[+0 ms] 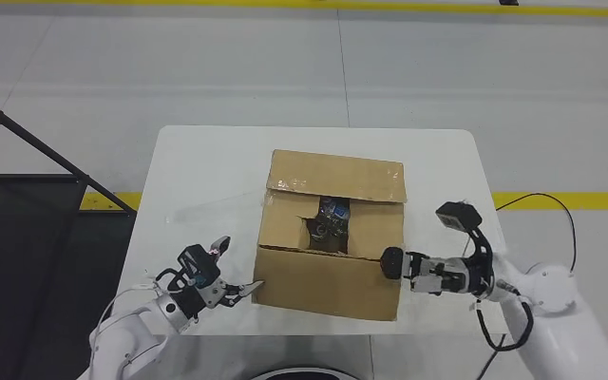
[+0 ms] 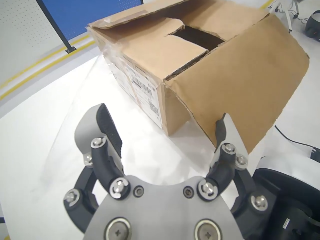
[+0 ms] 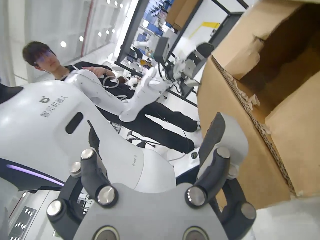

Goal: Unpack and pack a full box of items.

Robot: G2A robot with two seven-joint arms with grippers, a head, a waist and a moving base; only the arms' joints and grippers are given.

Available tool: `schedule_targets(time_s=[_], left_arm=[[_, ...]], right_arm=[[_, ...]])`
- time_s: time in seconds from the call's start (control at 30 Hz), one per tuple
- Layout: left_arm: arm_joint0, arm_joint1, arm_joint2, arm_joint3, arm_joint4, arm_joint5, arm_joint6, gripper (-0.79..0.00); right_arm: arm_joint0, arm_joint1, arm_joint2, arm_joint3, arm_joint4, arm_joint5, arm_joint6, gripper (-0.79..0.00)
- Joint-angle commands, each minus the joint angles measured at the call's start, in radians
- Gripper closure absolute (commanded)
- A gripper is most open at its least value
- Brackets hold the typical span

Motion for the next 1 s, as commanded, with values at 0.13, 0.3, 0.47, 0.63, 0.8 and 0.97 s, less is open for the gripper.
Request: schedule_targets(time_s=[0.13,0.3,0.47,0.63,0.8,0.97], left_arm=[[-0.009,0.002,0.0,0.012,-0.03,0.009,0.001,-0.785],[-0.009,0.002,0.0,0.012,-0.03,0.009,0.001,-0.785],[-0.009,0.002,0.0,0.012,-0.03,0.009,0.001,-0.785],[-0.014,0.002,0.009,0.013,-0.028,0.012,0.0,-0.785],[-0.02,0.004,0.02,0.019,-0.023,0.015,0.002,-0.785],[-0.03,0.006,0.024,0.032,-0.035,0.012,0.005,-0.785]], right_arm=[[0.024,-0.004,0.0,0.068,0.113,0.019,-0.005,-0.785],[0.024,-0.004,0.0,0.068,0.113,0.019,-0.005,-0.785],[0.021,-0.005,-0.008,0.068,0.111,0.048,-0.028,-0.785],[0.069,-0.016,-0.052,0.102,0.152,0.18,-0.142,-0.785],[0.148,-0.023,-0.092,0.173,0.155,0.355,-0.204,-0.785],[0.213,-0.03,-0.137,0.223,0.128,0.483,-0.228,-0.785]])
